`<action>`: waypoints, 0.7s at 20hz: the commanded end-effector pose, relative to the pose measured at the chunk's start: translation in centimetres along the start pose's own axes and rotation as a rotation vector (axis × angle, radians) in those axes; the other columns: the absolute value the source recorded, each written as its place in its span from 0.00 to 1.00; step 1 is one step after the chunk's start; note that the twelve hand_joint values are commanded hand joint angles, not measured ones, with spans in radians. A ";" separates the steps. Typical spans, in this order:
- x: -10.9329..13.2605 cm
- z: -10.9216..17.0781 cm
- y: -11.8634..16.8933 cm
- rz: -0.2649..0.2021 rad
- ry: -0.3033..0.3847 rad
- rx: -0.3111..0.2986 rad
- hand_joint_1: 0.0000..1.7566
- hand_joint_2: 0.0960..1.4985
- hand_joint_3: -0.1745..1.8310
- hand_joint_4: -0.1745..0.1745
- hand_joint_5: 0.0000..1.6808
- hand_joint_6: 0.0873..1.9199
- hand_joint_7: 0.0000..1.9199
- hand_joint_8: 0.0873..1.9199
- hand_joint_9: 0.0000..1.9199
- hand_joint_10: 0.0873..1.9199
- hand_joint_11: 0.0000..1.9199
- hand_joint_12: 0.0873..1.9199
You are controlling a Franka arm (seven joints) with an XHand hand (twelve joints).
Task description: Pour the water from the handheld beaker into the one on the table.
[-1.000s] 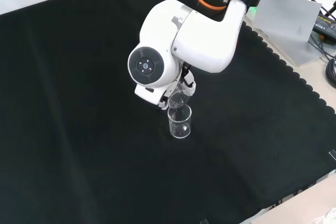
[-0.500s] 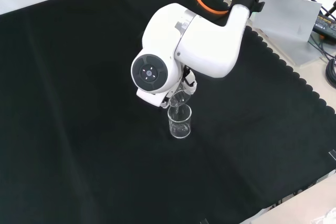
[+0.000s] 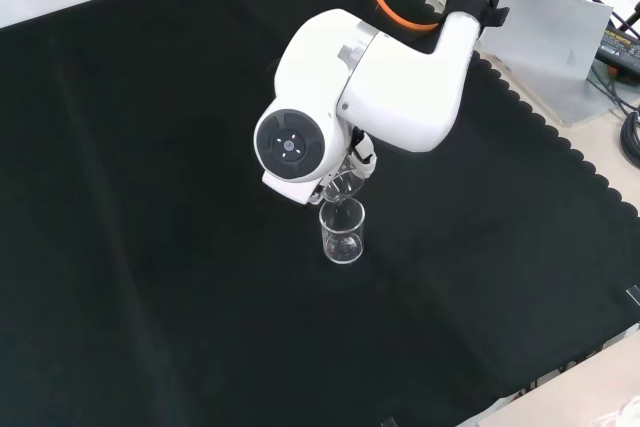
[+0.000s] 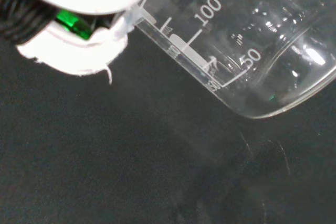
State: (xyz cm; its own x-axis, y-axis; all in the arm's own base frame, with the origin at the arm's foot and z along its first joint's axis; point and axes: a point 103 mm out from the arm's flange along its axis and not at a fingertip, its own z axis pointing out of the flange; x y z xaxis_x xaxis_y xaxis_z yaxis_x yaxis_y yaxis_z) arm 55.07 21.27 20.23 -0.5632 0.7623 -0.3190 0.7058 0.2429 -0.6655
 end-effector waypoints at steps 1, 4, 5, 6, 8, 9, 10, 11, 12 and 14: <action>0.0 -0.1 -0.3 0.005 -0.004 -0.004 0.68 0.33 0.44 0.82 0.92 0.04 0.93 0.00 0.89 0.00 0.66 0.41; 0.1 -0.2 -0.4 0.006 -0.004 -0.005 0.68 0.33 0.44 0.82 0.92 0.04 0.93 0.00 0.89 0.00 0.66 0.41; 0.1 -0.2 -0.4 0.006 -0.004 -0.005 0.68 0.33 0.44 0.82 0.92 0.04 0.93 0.00 0.89 0.00 0.66 0.41; 0.1 -0.3 -0.4 0.007 -0.005 -0.005 0.68 0.33 0.44 0.82 0.92 0.04 0.93 0.00 0.89 0.00 0.66 0.41; 0.2 -0.5 -0.5 0.012 -0.012 0.003 0.68 0.33 0.44 0.82 0.92 0.04 0.93 0.00 0.89 0.00 0.66 0.41; 0.3 -0.5 -0.6 0.008 -0.010 0.005 0.68 0.33 0.44 0.82 0.92 0.04 0.93 0.00 0.89 0.00 0.66 0.41; 0.3 -0.5 -0.6 0.008 -0.010 0.006 0.68 0.33 0.44 0.82 0.92 0.04 0.93 0.00 0.89 0.00 0.66 0.41; 0.3 -0.5 -0.6 0.001 -0.008 0.006 0.68 0.33 0.44 0.82 0.92 0.04 0.93 0.00 0.89 0.00 0.66 0.41; 0.3 -0.6 -0.6 -0.002 -0.005 0.004 0.68 0.33 0.44 0.82 0.92 0.04 0.93 0.00 0.89 0.00 0.66 0.41; 0.5 -0.8 -0.6 -0.002 -0.009 0.006 0.68 0.33 0.44 0.82 0.92 0.04 0.93 0.00 0.89 0.00 0.66 0.41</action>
State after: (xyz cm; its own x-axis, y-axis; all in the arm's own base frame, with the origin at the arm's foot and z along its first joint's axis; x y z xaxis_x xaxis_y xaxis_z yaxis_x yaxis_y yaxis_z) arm 54.80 21.69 20.93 -0.5632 0.7589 -0.3269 0.7071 0.2380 -0.6658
